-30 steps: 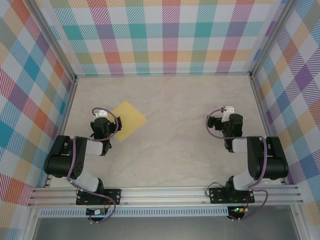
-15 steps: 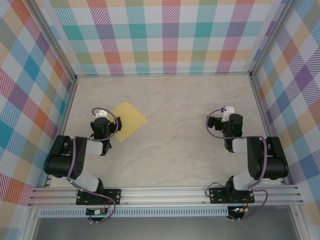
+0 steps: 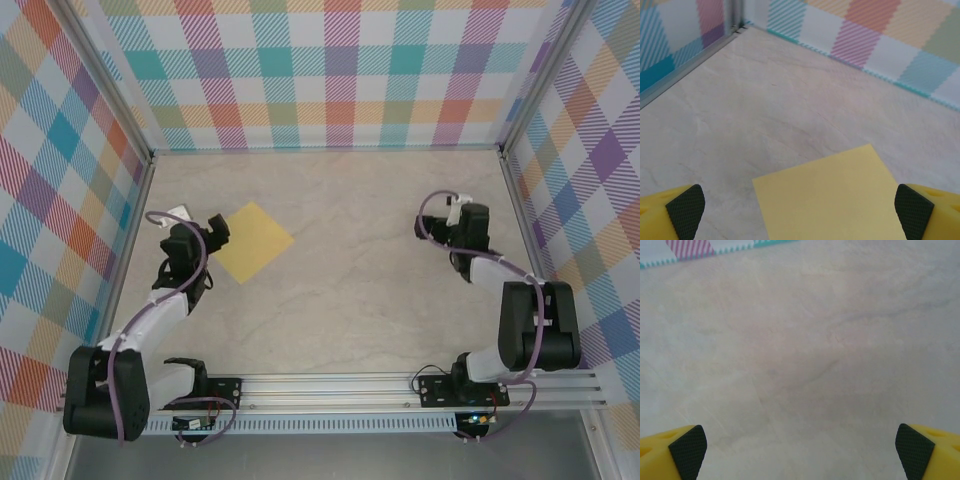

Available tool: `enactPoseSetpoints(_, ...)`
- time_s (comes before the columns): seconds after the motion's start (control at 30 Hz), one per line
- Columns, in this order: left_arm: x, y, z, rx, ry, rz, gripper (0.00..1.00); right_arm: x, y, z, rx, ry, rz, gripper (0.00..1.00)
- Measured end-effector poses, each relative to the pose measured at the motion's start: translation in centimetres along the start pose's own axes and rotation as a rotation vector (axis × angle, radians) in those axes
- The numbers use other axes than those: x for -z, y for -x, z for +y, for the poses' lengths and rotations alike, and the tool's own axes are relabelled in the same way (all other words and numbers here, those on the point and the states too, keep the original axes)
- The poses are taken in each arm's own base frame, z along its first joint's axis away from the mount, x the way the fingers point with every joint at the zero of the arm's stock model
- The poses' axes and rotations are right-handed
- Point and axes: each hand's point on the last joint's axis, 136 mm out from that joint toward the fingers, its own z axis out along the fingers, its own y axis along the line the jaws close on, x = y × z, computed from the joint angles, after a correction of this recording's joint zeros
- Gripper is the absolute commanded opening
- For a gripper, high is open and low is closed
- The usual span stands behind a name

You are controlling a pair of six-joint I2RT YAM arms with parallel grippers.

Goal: Fold a paper plane with a square sheet of paper (pick it up from the middle)
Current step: Move the square sheet of paper to the center of the table.

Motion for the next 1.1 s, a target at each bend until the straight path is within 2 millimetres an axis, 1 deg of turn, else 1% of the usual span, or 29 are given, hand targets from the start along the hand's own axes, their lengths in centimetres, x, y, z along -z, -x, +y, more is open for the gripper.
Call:
enactPoseSetpoints(0.03,0.3,0.3,0.1,0.033,0.004,0.01,1.0,0.3,1.8,0.7,-0.032,0.023,0.004,1.0)
enactPoseSetpoints(0.07,0.4,0.2,0.0,0.053,0.0,0.029,1.0,0.6,3.2,1.4,-0.065,0.046,0.004,1.0)
enactPoseSetpoints(0.1,0.4,-0.3,-0.1,0.07,-0.01,0.065,1.0,1.0,4.4,2.2,-0.107,0.076,0.012,1.0)
enactPoseSetpoints(0.13,0.3,-1.1,-0.4,0.087,-0.021,0.117,1.0,1.4,5.1,3.2,-0.14,0.12,0.036,1.0)
enactPoseSetpoints(0.2,-0.5,-3.1,-1.3,0.101,-0.042,0.246,1.0,1.7,5.5,4.8,-0.193,0.204,0.089,1.0)
enactPoseSetpoints(0.23,-1.1,-4.0,-2.2,0.109,-0.062,0.322,1.0,1.7,5.2,5.6,-0.226,0.247,0.124,1.0)
enactPoseSetpoints(0.27,-1.6,-4.6,-3.0,0.117,-0.076,0.374,1.0,1.5,4.7,6.2,-0.251,0.277,0.157,1.0)
enactPoseSetpoints(0.3,-2.4,-5.0,-4.1,0.13,-0.1,0.432,1.0,1.3,3.8,6.7,-0.281,0.308,0.202,1.0)
enactPoseSetpoints(0.43,-5.0,-6.0,-7.4,0.164,-0.161,0.568,1.0,0.0,-0.5,8.1,-0.375,0.364,0.396,1.0)
enactPoseSetpoints(0.53,-6.6,-6.9,-9.3,0.169,-0.181,0.642,1.0,-0.2,-2.2,8.9,-0.398,0.381,0.474,1.0)
enactPoseSetpoints(0.63,-8.3,-8.2,-10.7,0.171,-0.181,0.706,1.0,0.0,-2.4,9.7,-0.405,0.399,0.501,1.0)
enactPoseSetpoints(0.7,-9.1,-9.8,-11.2,0.172,-0.18,0.755,1.0,0.2,-2.3,10.1,-0.407,0.415,0.509,1.0)
enactPoseSetpoints(0.77,-9.5,-11.4,-11.3,0.172,-0.169,0.802,1.0,0.3,-2.3,10.7,-0.404,0.435,0.517,1.0)
enactPoseSetpoints(0.87,-9.6,-14.2,-10.9,0.161,-0.133,0.871,1.0,0.5,-2.7,11.2,-0.399,0.444,0.536,1.0)
enactPoseSetpoints(1.0,-9.4,-14.5,-11.4,0.153,-0.143,0.869,1.0,0.6,-3.1,11.2,-0.398,0.439,0.554,1.0)
enactPoseSetpoints(1.1,-8.9,-15.0,-12.2,0.139,-0.175,0.858,1.0,0.9,-3.4,11.0,-0.385,0.425,0.563,1.0)
